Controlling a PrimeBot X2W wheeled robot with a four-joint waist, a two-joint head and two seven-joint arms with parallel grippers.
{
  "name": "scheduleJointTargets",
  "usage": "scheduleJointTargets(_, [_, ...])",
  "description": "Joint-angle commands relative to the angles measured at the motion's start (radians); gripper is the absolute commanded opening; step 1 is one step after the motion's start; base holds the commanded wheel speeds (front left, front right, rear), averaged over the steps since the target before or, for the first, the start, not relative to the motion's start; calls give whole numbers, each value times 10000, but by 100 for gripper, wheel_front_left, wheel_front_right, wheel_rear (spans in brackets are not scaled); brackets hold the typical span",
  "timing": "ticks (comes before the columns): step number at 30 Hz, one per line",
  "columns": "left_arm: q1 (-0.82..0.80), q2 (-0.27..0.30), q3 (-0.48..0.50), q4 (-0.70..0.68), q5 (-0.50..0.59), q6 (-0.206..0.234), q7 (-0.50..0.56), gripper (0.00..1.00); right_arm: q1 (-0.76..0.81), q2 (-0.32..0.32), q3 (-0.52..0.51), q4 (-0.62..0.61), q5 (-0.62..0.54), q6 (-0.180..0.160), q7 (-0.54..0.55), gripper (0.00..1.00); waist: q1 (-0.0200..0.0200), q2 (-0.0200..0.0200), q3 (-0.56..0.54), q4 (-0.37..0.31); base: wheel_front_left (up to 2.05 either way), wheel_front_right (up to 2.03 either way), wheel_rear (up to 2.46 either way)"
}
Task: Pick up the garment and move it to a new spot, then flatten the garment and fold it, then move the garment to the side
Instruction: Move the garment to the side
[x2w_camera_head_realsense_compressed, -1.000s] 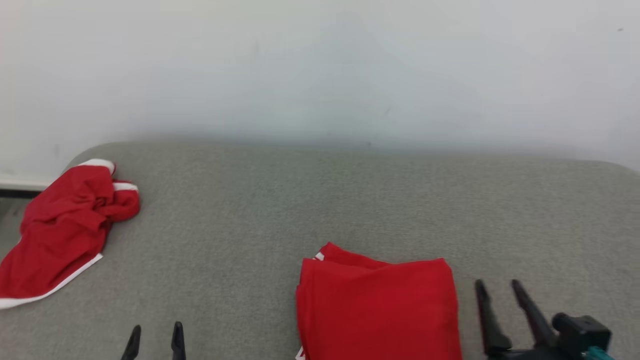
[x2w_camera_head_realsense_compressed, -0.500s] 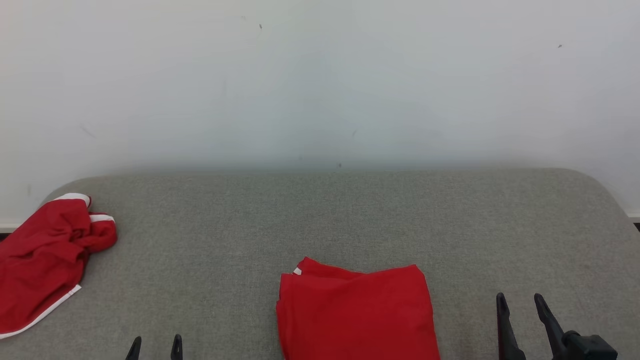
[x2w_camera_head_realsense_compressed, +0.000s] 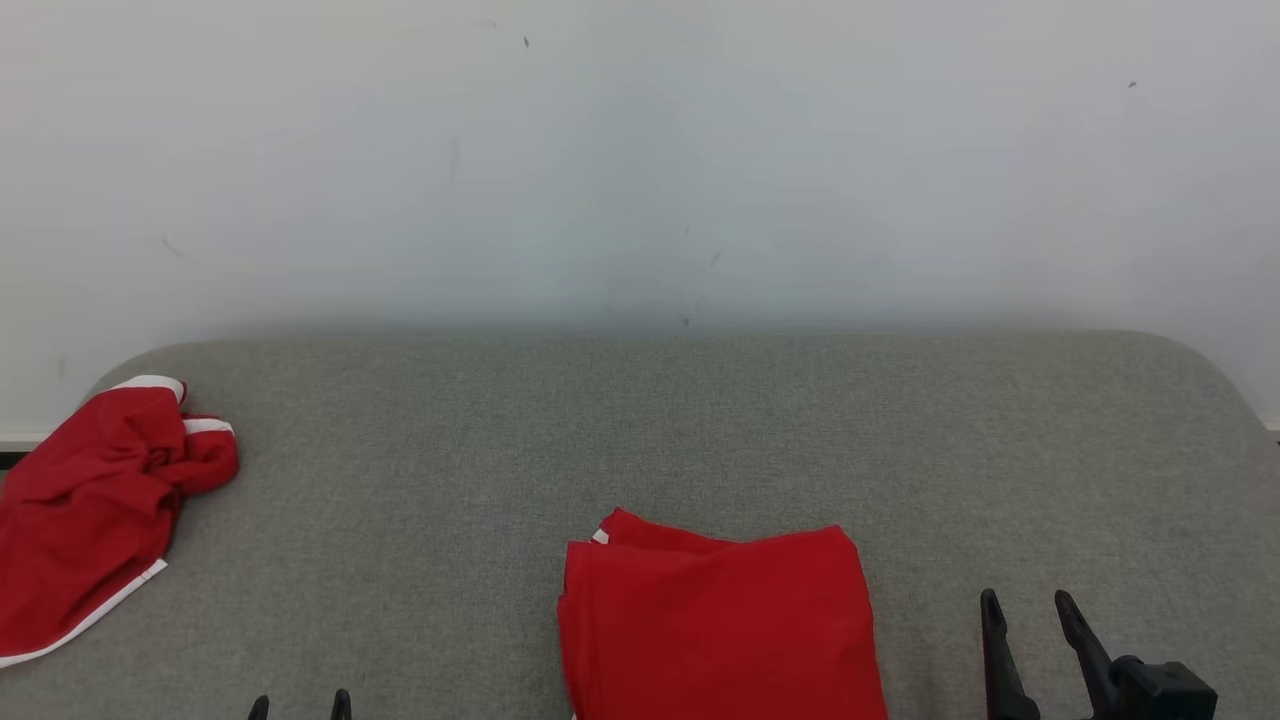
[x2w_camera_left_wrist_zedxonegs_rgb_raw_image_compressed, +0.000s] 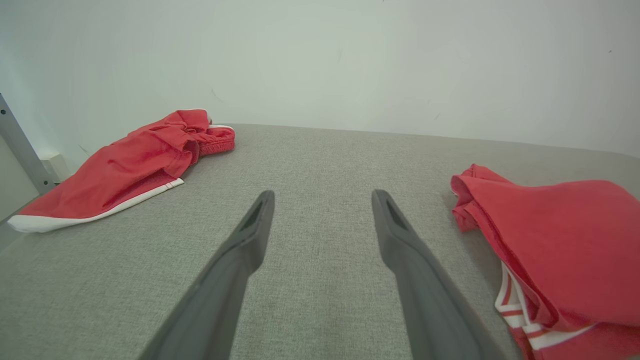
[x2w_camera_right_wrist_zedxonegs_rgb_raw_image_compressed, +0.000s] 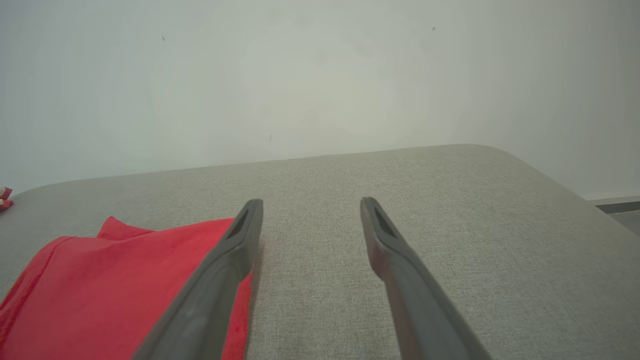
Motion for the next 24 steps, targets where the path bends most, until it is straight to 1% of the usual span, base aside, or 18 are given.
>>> scheduleJointTargets(1, [67, -51, 37, -39, 83, -33, -26, 100, -68, 0, -38, -10, -29, -19, 32, 100, 0, 0, 27, 29, 0, 0, 0])
scheduleJointTargets(9, [116, -114, 123, 30, 41, -55, -26, 100, -137, 0, 40, 49, 39, -19, 231, 100, 0, 0, 41, 78, 0, 0, 0])
scheduleJointTargets(12, [71, -110, 103, -3, 87, -64, -26, 100, -180, 1, 108, 51, 131, -19, 768, 100, 0, 0, 48, 167, 0, 0, 0])
scheduleJointTargets(14, [33, -74, 78, -36, 107, -69, -26, 100, -215, -2, 45, 174, 328, -19, 1787, 100, 0, 0, 68, 237, 0, 0, 0])
scheduleJointTargets(15, [29, -53, 71, -61, 118, -72, -26, 100, -290, 0, 49, 199, 153, -19, 2471, 100, 0, 0, 86, 276, 0, 0, 0])
scheduleJointTargets(16, [43, -18, 92, -125, 113, -77, -26, 100, -570, -12, -63, 194, 322, -19, 3883, 100, 0, 0, 140, 341, 0, 0, 0])
scheduleJointTargets(17, [43, -17, 67, -151, 117, -79, -26, 100, -693, 11, 206, 58, 89, -16, 4546, 100, 0, 0, 181, 392, 0, 0, 0])
scheduleJointTargets(18, [50, -13, 66, -180, 126, -81, -26, 100, -847, 24, 88, -32, 261, -18, 5103, 100, 0, 0, 226, 435, 0, 0, 0])
scheduleJointTargets(20, [57, -12, 10, -237, 148, -48, -26, 100, -1081, -5, 37, -193, 382, -18, 6004, 100, 0, 0, 350, 572, 0, 0, 0])
scheduleJointTargets(22, [52, -9, -85, -299, 181, -52, -26, 100, -1213, -5, -116, -157, 172, -19, 6762, 100, 0, 0, 487, 758, 0, 0, 0])
scheduleJointTargets(24, [27, 15, -187, -339, 206, -54, -26, 100, -1439, 0, -199, -128, 220, -18, 7126, 100, 0, 0, 629, 959, 0, 0, 0])
